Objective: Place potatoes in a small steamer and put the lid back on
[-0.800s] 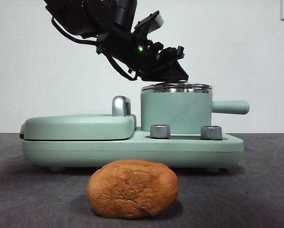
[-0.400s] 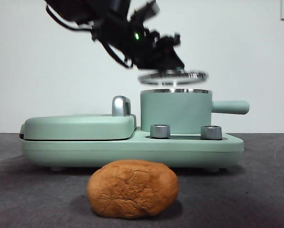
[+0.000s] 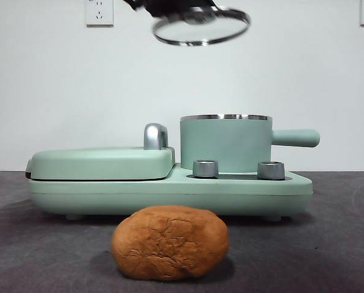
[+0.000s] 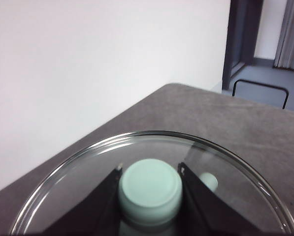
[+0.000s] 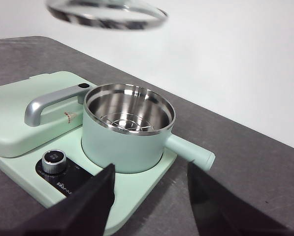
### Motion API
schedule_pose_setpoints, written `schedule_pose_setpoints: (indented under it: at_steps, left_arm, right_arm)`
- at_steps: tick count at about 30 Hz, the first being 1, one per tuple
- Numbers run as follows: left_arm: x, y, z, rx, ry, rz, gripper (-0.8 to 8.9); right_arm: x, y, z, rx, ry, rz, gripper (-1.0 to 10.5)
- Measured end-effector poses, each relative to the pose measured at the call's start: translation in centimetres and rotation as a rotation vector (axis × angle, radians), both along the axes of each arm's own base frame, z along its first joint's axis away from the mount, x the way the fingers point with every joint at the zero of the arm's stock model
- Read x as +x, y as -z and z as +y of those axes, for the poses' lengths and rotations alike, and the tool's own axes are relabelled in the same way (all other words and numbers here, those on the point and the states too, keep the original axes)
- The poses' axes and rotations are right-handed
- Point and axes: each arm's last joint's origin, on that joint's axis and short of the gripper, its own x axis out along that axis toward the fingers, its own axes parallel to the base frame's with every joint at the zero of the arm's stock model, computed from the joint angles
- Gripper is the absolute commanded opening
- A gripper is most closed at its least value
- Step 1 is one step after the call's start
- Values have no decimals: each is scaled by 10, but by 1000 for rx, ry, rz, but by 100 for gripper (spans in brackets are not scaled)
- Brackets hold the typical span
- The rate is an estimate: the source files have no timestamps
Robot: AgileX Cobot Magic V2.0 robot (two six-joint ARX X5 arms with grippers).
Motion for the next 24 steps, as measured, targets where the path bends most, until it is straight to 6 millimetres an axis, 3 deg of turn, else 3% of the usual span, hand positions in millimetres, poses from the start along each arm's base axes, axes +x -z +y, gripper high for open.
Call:
schedule_pose_setpoints:
  at_steps: [4, 9, 15, 24]
  left_arm:
    - [-15, -19, 19, 5, -25, 5, 10]
    - [-35, -26, 42, 24, -51, 22, 10]
    - [-56, 3, 70, 69, -109, 98, 10]
    - [-116, 44, 120, 43, -252, 172, 10]
  right_arm:
    - [0, 1, 0, -1, 0, 16, 233]
    - [-1, 4, 0, -3, -1, 45, 233]
    - [-2, 9, 4, 0, -72, 108, 234]
    - [14, 7, 20, -10, -223, 248, 234]
